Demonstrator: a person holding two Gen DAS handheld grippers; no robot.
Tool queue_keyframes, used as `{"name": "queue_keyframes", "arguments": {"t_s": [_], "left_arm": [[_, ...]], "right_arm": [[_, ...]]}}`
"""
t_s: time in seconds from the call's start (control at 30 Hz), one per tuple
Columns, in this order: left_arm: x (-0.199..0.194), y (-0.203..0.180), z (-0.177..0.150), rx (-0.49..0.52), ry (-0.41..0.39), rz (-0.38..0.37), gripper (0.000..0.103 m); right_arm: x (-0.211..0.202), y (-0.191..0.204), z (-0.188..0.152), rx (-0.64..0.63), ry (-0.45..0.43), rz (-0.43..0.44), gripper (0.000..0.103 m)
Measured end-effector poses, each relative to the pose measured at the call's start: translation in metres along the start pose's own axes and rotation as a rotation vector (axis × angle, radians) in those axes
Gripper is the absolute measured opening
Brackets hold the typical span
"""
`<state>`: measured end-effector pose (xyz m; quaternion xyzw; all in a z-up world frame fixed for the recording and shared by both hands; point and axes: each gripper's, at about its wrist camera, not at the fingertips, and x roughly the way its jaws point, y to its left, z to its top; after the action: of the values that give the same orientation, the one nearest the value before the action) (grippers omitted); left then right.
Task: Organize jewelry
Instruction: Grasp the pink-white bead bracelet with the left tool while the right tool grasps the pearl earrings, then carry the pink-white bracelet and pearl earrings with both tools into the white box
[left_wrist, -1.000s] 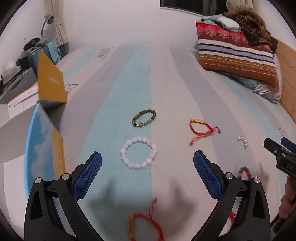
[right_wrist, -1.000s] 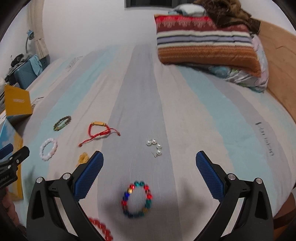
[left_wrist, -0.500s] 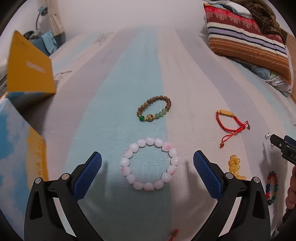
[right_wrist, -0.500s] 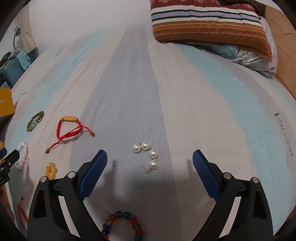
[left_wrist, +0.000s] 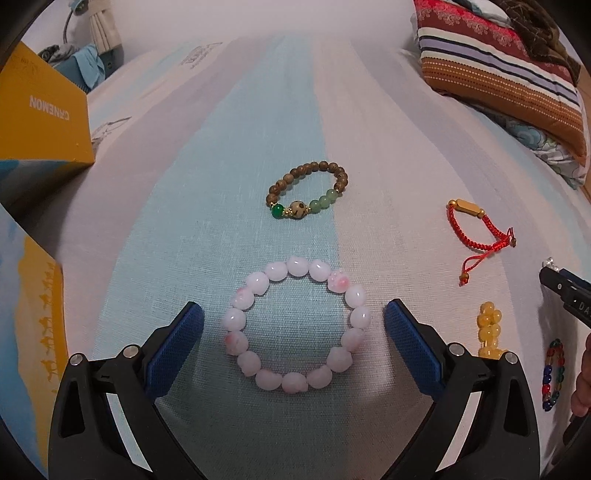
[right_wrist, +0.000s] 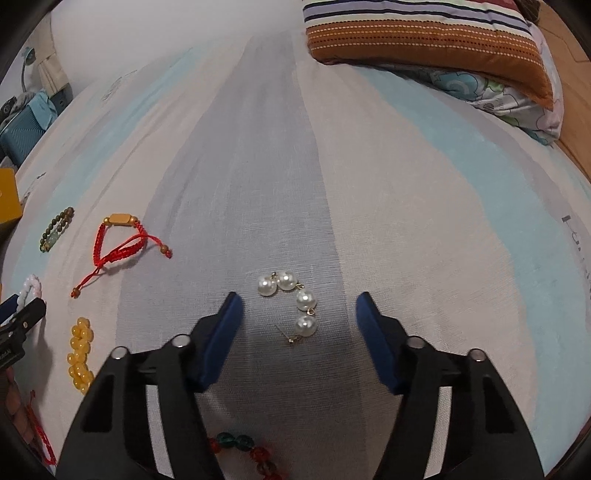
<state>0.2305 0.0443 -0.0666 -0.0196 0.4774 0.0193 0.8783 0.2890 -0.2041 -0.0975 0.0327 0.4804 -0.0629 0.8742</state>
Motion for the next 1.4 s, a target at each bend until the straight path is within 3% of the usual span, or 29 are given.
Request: {"name": "queue_keyframes", "arguments": {"t_s": [0.37, 0.47, 0.53, 0.87, 0.9, 1.4], "left_arm": [[-0.008, -0.007, -0.004, 0.032, 0.009, -0.025, 0.055], [-0.010, -0.007, -0.007, 0.031, 0.013, -0.019, 0.038], [-0.012, -0.006, -0.008, 0.021, 0.016, -0.020, 0.021], [-0.025, -0.007, -0.010, 0.015, -0.013, -0.049, 0.021], [-0.026, -0.008, -0.011, 0.016, -0.014, -0.050, 0.021], [-0.047, -0.009, -0.009, 0.017, -0.062, -0.067, 0.020]], "right_arm": [[-0.004, 0.004, -0.001, -0.011, 0.003, 0.002, 0.025], [-0.005, 0.004, -0.001, -0.013, -0.005, -0.005, 0.014], [-0.007, 0.005, -0.001, -0.016, -0.009, -0.008, 0.011], [-0.029, 0.005, 0.001, -0.014, -0.063, 0.007, 0.011], [-0.030, 0.004, 0.001, -0.038, -0.070, 0.049, 0.011], [-0.049, 0.005, -0.001, -0.046, -0.111, 0.058, 0.011]]}}
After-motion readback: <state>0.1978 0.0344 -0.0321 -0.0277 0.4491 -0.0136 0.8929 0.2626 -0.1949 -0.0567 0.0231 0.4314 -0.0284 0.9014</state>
